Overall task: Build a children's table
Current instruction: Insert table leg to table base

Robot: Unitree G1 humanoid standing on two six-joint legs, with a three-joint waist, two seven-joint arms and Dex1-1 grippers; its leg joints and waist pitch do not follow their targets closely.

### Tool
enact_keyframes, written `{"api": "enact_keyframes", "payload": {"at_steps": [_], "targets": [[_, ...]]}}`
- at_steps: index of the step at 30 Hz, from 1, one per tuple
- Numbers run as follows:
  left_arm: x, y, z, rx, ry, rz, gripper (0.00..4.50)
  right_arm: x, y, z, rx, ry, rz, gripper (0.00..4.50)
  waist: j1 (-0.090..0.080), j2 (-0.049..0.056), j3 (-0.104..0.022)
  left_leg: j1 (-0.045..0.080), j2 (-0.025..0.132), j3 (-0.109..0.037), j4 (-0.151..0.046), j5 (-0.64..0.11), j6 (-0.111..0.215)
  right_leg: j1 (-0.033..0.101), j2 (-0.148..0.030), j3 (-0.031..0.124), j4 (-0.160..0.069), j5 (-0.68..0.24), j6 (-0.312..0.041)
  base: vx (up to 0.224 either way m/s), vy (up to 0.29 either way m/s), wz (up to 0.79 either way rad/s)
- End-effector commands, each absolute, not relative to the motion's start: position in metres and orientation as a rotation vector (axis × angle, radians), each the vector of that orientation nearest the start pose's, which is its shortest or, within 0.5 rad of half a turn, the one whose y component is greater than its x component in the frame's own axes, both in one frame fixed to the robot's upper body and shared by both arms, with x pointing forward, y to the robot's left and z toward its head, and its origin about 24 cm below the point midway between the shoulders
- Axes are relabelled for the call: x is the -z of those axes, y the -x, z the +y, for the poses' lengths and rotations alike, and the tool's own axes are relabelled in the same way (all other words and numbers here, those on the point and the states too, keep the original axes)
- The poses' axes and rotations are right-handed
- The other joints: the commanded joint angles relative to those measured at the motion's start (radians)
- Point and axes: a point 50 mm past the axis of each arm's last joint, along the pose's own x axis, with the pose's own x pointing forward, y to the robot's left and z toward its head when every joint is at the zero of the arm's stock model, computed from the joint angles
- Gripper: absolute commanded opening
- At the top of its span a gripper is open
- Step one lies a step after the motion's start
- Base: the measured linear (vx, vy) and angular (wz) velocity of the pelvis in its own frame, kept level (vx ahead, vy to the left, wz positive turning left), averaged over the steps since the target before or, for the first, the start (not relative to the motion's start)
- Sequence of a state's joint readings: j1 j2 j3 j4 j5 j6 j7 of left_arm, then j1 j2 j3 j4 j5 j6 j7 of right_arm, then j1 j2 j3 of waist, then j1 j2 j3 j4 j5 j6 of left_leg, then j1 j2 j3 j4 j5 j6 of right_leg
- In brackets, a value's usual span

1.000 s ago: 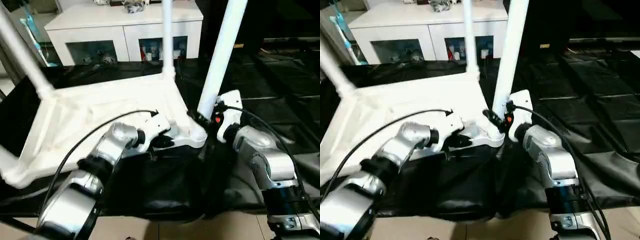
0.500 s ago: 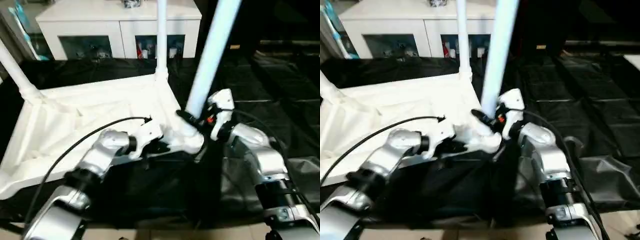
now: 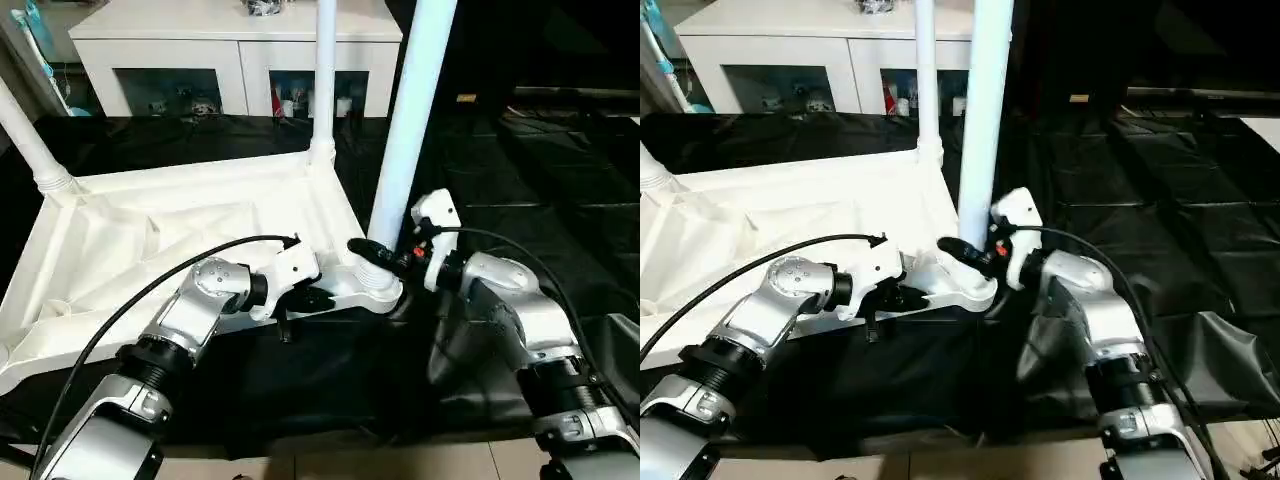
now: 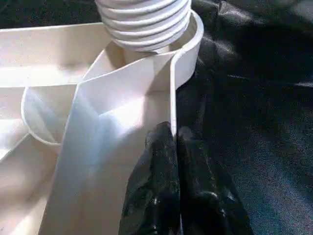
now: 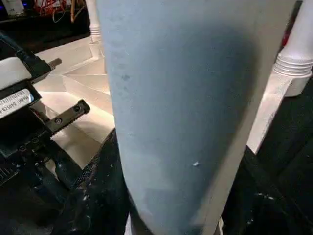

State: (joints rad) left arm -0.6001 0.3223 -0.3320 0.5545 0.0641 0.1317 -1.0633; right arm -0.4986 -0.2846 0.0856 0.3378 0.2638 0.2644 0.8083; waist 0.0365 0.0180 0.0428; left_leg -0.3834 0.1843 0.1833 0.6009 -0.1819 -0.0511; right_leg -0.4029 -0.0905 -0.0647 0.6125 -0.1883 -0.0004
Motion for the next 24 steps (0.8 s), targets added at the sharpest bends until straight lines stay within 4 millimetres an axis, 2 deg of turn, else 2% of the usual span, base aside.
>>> {"api": "enact_keyframes", "payload": {"at_steps": [1, 9, 12, 18, 24], "targets": [[-0.035, -0.313, 0.12, 1.261, -0.49, 0.53, 0.0, -0.086, -0.326, -0.136, -0.898, 0.009, 0.163, 1.88, 0.009, -0.002, -0.065, 0.015, 0.043, -0.015, -0.072, -0.169, 0.059, 0.055, -0.056, 0.042, -0.06, -0.054, -0.276, 0.0, 0.0, 0.0], [-0.037, -0.314, 0.121, 1.265, -0.496, 0.534, 0.0, -0.072, -0.324, -0.137, -0.905, 0.034, 0.245, 1.88, 0.011, -0.004, -0.064, 0.015, 0.042, -0.015, -0.072, -0.172, 0.057, 0.057, -0.057, 0.042, -0.059, -0.052, -0.28, 0.0, 0.0, 0.0], [-0.037, -0.313, 0.122, 1.266, -0.499, 0.538, 0.0, -0.072, -0.325, -0.139, -0.901, 0.038, 0.248, 1.88, 0.011, -0.001, -0.064, 0.016, 0.043, -0.015, -0.073, -0.181, 0.052, 0.055, -0.057, 0.042, -0.06, -0.071, -0.277, 0.0, 0.0, 0.0], [-0.037, -0.314, 0.123, 1.264, -0.506, 0.544, 0.0, -0.075, -0.325, -0.143, -0.898, 0.047, 0.255, 1.88, 0.011, -0.003, -0.064, 0.016, 0.043, -0.015, -0.073, -0.173, 0.053, 0.056, -0.056, 0.042, -0.058, -0.052, -0.279, 0.0, 0.0, 0.0], [-0.037, -0.317, 0.124, 1.251, -0.513, 0.545, 0.0, -0.079, -0.322, -0.146, -0.922, 0.033, 0.26, 1.88, 0.012, -0.004, -0.063, 0.016, 0.041, -0.015, -0.072, -0.18, 0.056, 0.057, -0.056, 0.042, -0.061, -0.074, -0.275, 0.0, 0.0, 0.0]]}}
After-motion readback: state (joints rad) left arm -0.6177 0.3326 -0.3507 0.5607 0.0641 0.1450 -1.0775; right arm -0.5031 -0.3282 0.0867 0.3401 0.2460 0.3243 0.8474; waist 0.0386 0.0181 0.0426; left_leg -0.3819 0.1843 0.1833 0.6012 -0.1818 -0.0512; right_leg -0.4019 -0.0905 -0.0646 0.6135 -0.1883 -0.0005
